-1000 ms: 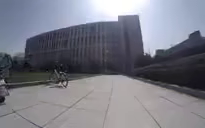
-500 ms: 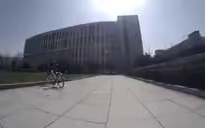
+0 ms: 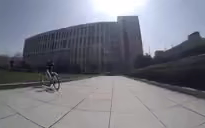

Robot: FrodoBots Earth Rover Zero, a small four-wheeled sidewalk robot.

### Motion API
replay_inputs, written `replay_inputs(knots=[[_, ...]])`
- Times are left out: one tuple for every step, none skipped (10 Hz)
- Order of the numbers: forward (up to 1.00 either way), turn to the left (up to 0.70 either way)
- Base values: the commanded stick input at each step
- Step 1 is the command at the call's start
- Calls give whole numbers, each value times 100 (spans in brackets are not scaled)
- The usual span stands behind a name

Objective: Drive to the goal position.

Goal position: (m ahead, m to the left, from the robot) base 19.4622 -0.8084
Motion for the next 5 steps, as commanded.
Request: replay_inputs(knots=[[70,0],[70,0],[70,0],[70,0],[70,0]])
